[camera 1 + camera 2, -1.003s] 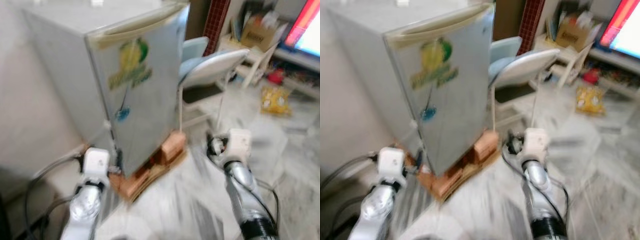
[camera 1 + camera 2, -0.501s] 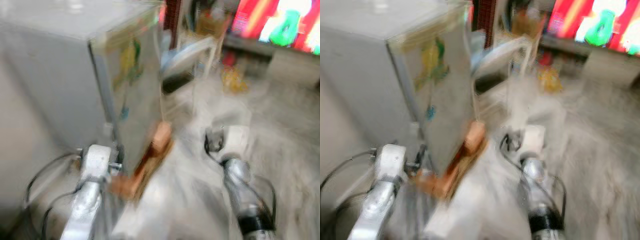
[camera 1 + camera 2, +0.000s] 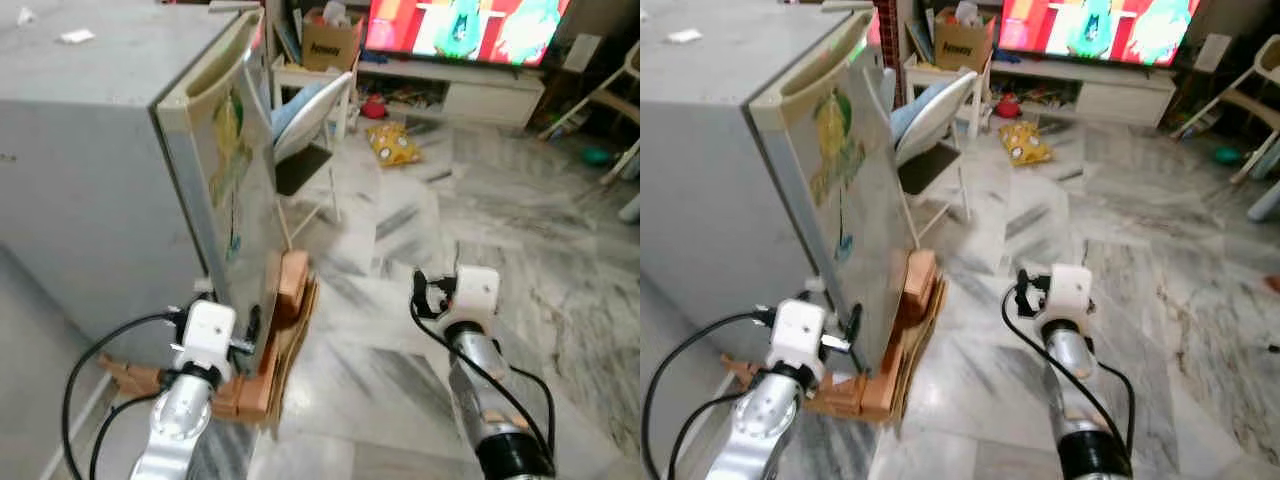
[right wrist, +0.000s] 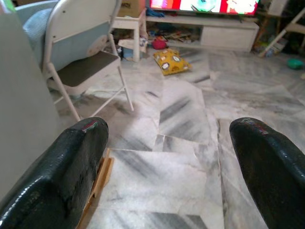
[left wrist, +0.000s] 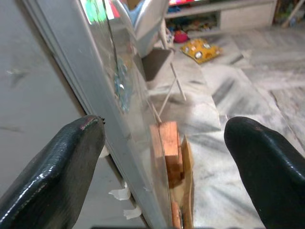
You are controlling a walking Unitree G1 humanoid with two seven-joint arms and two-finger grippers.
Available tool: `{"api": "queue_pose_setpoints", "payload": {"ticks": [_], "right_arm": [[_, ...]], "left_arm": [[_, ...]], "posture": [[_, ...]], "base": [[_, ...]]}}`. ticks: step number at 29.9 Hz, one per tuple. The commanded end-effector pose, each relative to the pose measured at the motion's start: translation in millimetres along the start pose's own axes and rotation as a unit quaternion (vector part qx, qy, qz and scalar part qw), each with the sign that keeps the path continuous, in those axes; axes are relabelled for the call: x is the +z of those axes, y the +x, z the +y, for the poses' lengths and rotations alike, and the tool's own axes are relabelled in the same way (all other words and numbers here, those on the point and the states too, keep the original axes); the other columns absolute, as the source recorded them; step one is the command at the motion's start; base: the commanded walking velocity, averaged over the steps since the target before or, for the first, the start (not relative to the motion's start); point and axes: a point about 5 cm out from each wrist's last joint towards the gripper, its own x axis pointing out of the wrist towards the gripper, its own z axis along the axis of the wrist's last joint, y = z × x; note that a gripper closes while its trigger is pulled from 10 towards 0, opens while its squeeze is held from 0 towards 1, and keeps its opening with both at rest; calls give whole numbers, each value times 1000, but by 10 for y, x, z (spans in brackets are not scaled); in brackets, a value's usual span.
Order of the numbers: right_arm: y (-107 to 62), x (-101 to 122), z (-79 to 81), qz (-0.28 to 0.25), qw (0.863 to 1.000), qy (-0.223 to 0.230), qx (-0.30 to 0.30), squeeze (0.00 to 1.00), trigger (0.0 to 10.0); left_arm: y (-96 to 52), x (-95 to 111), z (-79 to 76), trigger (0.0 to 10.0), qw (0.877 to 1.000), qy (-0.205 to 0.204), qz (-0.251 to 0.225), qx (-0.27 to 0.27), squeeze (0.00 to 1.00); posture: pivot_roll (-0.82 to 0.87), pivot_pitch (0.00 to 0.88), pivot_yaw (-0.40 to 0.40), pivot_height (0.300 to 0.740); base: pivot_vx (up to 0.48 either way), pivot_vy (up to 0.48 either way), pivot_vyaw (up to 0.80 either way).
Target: Restocking fridge
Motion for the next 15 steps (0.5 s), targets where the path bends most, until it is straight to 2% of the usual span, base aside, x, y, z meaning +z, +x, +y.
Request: {"api": "queue_pose_setpoints", "payload": {"ticks": [1,9,12,15], "right_arm": [[16,36,-3,-6,1000,-2,-1,0,10000],[9,21,-15,-4,1000,-5,-2,0,10000],[7,21,-18,-3,1000,-6,-2,0,10000],[8,21,-32,-3,1000,-7,-4,0,10000]], "left_arm": [[12,16,-4,10000,1000,4,-3,0,0],[109,80,67,10000,1000,12,-12,14,0],[110,81,67,10000,1000,9,-12,13,0],[94,65,55,10000,1000,10,-11,10,0]], "posture": [[108,0,-55,740],[107,2,-59,740],[104,2,-59,740],[102,3,-58,740]], "base": [[0,0,-725],[0,0,-775],[0,471,-546],[0,480,0]]}}
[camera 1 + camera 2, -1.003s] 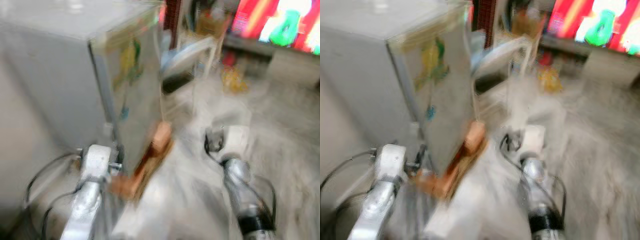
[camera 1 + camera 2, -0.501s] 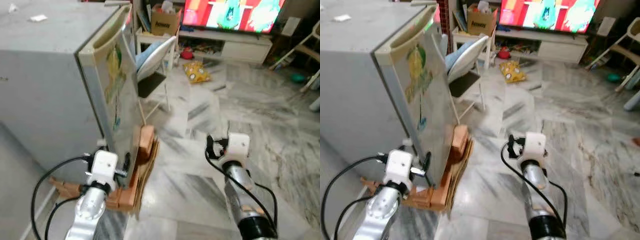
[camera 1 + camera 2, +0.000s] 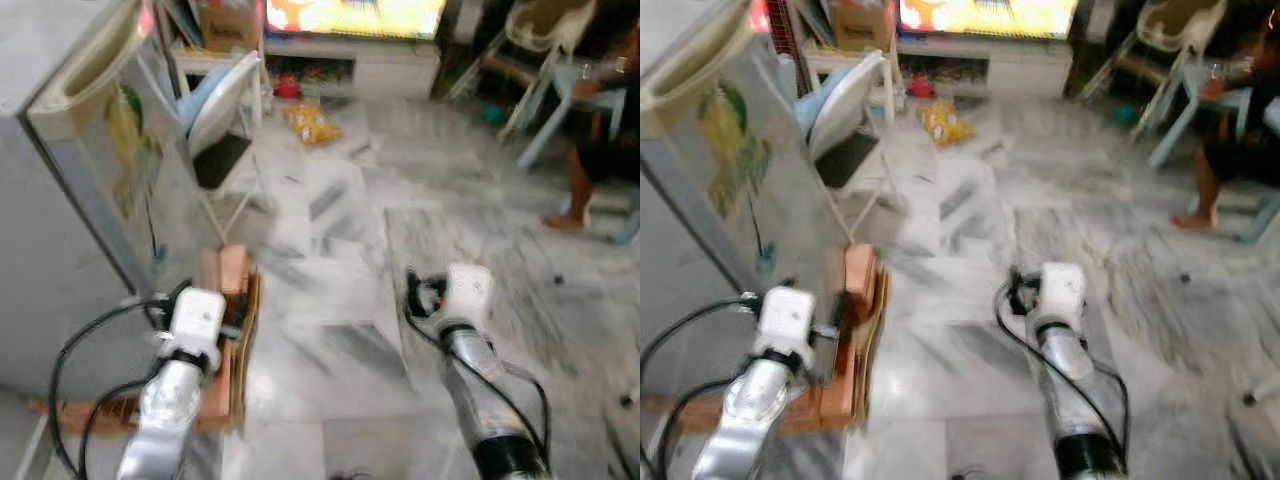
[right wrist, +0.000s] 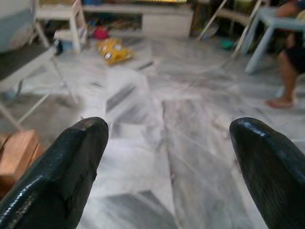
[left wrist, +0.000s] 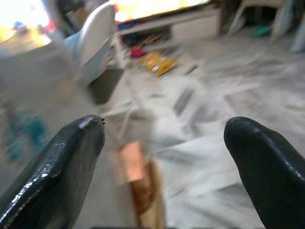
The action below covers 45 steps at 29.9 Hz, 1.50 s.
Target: Restocking fridge
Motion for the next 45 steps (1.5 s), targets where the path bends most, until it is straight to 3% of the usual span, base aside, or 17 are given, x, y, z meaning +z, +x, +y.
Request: {"api": "queue_pose_setpoints", "payload": {"ticks": [1,12,16,21,25,29,35,40,45], "right_arm": [[25,61,73,-11,1000,5,7,0,10000],[17,53,78,-9,1000,1,9,0,10000],[16,52,74,-8,1000,0,9,0,10000],[10,46,67,-7,1000,0,10,0,10000],[3,43,60,-6,1000,-2,11,0,10000],[1,40,57,-5,1000,-2,12,0,10000],[-16,42,44,-5,1000,-5,16,0,10000],[-119,63,-108,-15,1000,-21,8,0,10000],[-202,63,-162,-20,999,-36,11,0,10000]], "left_arm": [[-49,-64,58,10000,1000,8,11,3,0],[-58,-56,30,10000,1000,6,10,3,0],[-51,-78,36,10000,999,-25,20,17,0],[-27,-42,60,10000,1000,-24,9,18,0],[22,-28,59,10000,999,-29,8,18,0],[103,-50,61,10000,997,-67,22,39,0],[174,-40,99,10000,996,-67,21,59,0],[38,-9,282,10000,993,-64,6,96,0],[-110,-45,315,10000,993,-64,11,101,0]], "posture": [[102,4,-58,740],[104,8,-64,740],[105,7,-65,740],[102,8,-66,740],[97,11,-67,740],[96,12,-69,740],[86,13,-69,740],[88,21,-67,740],[87,29,-64,740]], "base": [[0,281,0],[0,74,0],[0,0,0],[0,0,0],[0,0,0],[0,0,0],[0,0,0],[0,0,0],[0,0,0]]}}
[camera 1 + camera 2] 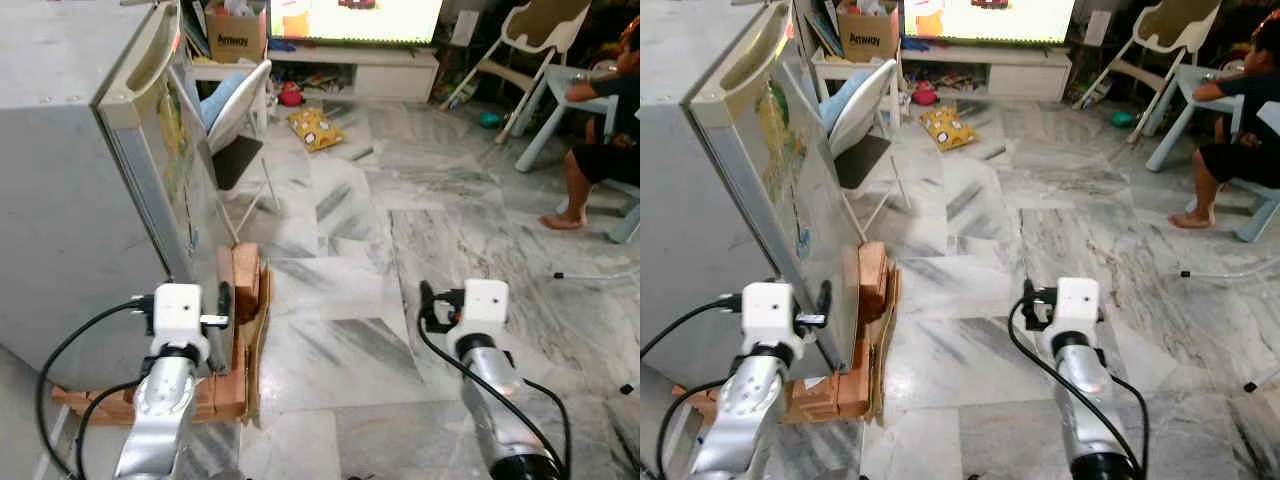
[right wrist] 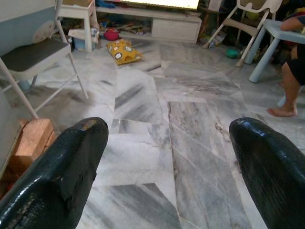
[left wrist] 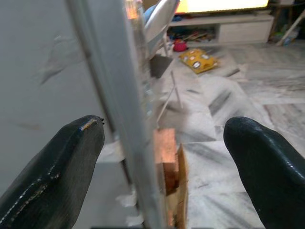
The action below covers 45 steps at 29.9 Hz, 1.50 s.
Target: Restocking fridge
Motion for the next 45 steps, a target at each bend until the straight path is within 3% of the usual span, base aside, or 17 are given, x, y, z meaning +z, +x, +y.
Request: {"api": "queue_pose_setpoints", "payload": {"ticks": [1,17,35,45], "right_arm": [[0,52,-7,-8,1000,-6,3,0,10000],[32,80,72,-5,1000,-3,8,0,10000],[55,78,114,-2,1000,-4,11,0,10000],[65,56,134,6,1000,-11,16,0,10000]], "left_arm": [[-7,40,-21,10000,1000,-2,-5,-6,0],[-79,20,-202,10000,999,-4,5,-44,0],[-70,23,-269,10000,998,-5,12,-58,0],[-88,11,-425,10000,994,-3,19,-111,0]], "posture": [[88,30,-64,740],[89,29,-60,740],[92,31,-61,740],[94,31,-67,740]], "base": [[0,0,0],[0,0,-53],[70,319,-142],[0,0,0]]}}
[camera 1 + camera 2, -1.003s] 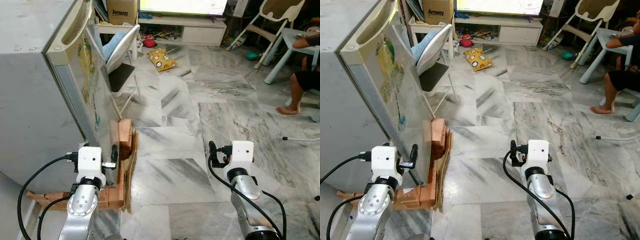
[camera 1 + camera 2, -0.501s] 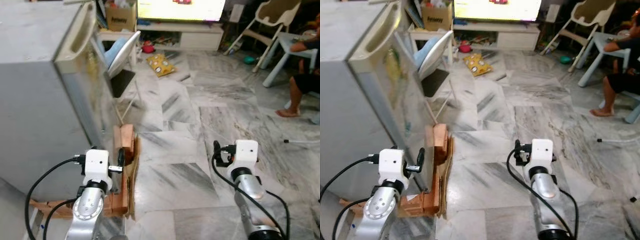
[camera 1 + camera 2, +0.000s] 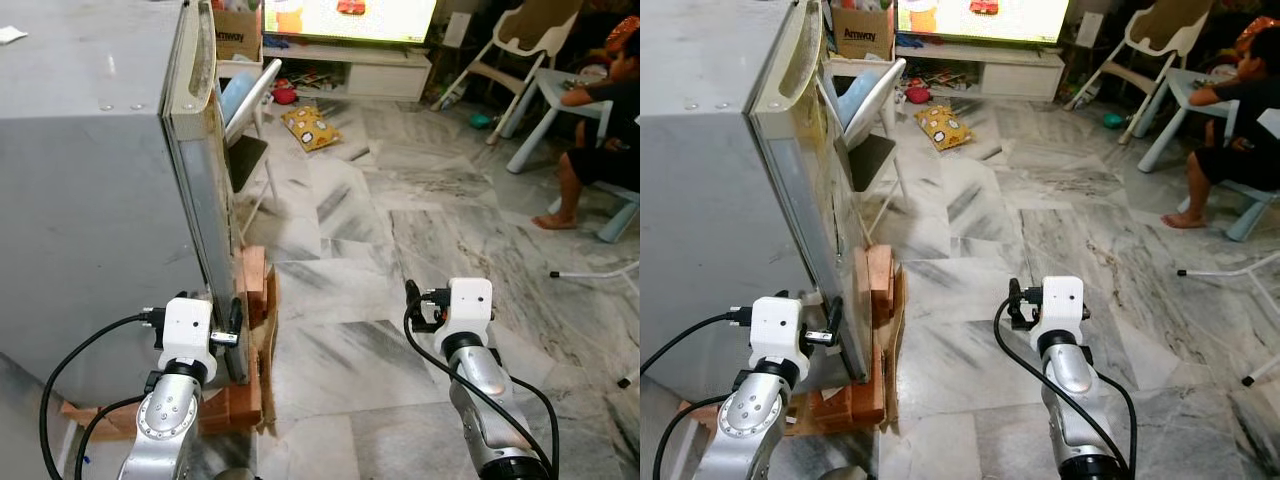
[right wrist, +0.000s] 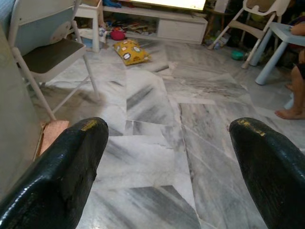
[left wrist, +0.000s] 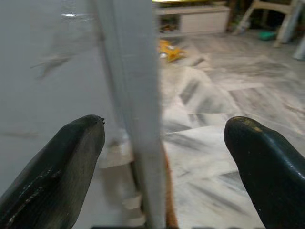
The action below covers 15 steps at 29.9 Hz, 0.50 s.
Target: Restocking fridge
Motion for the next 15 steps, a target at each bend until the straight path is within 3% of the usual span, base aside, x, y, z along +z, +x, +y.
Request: {"api": "queue_pose_setpoints", "payload": {"ticks": [1,5,10,15], "right_arm": [[7,-14,-55,9,1000,-11,-4,0,10000],[9,-36,-52,14,1000,-7,-4,0,10000],[12,-31,-49,12,1000,-8,-2,0,10000],[6,-13,-55,9,1000,-10,1,0,10000]], "left_arm": [[10,8,-106,10000,1000,2,4,-31,0],[25,1,-144,10000,999,7,6,-47,0],[68,1,-112,10000,1000,3,6,-30,0],[161,0,54,10000,999,-11,17,42,0]], "posture": [[94,31,-67,740],[93,31,-71,740],[85,28,-70,740],[73,32,-70,740]], "base": [[0,0,0],[0,0,-800],[0,0,-609],[0,0,0]]}}
